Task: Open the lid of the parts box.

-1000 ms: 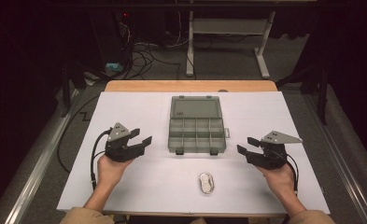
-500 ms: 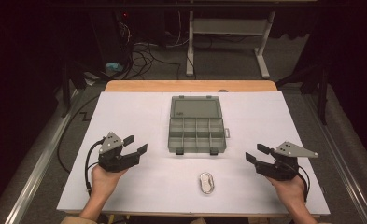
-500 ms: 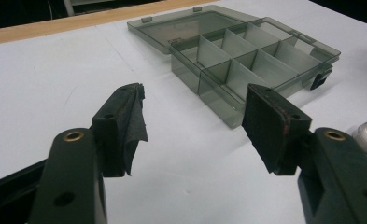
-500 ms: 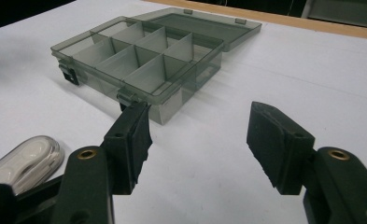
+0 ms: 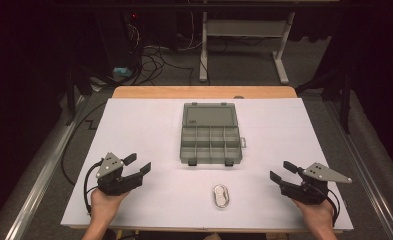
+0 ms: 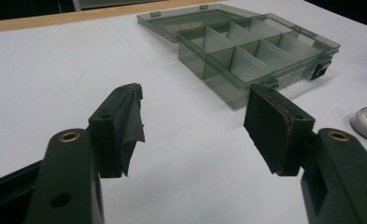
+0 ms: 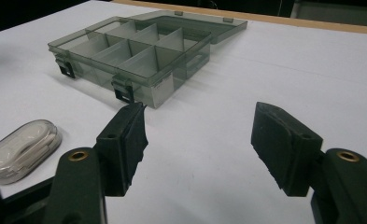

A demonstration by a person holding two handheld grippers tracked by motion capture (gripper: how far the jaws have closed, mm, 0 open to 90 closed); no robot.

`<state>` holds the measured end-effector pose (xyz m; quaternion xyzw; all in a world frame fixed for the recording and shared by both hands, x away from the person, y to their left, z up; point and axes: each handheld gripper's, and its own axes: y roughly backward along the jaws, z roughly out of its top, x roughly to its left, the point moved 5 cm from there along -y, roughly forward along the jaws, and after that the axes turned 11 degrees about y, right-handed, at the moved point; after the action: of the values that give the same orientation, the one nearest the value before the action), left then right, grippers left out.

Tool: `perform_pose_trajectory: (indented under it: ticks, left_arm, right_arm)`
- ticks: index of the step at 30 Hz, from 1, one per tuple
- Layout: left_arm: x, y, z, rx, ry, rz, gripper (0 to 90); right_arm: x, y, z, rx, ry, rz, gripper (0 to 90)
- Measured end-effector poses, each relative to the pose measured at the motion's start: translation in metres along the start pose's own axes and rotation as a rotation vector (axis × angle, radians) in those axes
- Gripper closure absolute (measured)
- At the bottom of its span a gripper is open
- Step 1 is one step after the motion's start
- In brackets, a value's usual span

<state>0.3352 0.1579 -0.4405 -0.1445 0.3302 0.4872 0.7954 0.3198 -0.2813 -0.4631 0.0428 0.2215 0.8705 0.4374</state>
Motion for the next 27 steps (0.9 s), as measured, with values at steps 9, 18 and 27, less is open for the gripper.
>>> perform_pose_trajectory:
  ticks: [9, 18, 27]
  left_arm:
    - [0.007, 0.011, 0.000, -0.034, 0.005, 0.002, 35.7]
    - [0.015, 0.020, -0.003, -0.043, 0.007, 0.004, 35.1]
    - [0.029, 0.031, -0.004, -0.057, 0.007, 0.029, 35.0]
  right_arm:
    - [-0.001, 0.009, -0.011, -0.029, -0.010, -0.024, 33.7]
    - [-0.002, 0.018, -0.021, -0.062, -0.015, -0.045, 32.6]
    - [-0.003, 0.026, -0.030, -0.077, -0.027, -0.076, 31.2]
